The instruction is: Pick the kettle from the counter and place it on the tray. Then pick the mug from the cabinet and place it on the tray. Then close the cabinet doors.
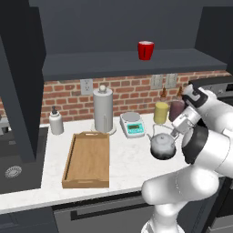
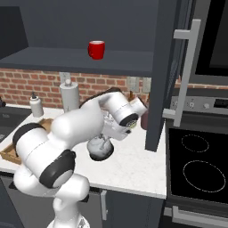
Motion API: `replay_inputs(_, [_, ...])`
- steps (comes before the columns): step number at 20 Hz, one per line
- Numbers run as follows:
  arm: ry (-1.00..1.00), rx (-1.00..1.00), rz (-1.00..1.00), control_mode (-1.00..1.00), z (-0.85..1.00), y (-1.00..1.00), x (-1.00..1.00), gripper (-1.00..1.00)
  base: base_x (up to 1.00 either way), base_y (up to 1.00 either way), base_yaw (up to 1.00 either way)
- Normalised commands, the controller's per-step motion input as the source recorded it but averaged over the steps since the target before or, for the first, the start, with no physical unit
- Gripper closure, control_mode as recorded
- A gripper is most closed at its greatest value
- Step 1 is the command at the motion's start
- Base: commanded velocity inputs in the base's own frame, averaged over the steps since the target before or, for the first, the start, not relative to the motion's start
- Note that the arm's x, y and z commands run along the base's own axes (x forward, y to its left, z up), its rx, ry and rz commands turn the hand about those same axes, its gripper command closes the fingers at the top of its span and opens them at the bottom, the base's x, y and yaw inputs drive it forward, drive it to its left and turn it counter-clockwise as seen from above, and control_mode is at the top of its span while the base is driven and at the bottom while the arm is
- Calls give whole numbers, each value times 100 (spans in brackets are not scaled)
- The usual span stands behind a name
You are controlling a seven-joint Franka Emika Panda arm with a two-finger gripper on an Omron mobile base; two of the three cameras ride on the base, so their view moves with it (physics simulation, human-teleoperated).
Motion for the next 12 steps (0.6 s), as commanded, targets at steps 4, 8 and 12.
replay_inputs(4, [3,11,-23,-100,80,20,-3,100,0,0,0])
replay_inputs(8, [0,15,-23,-100,71,55,-2,100,0,0,0])
replay_inputs(12, [0,11,-24,-100,34,94,0,100,0,0,0])
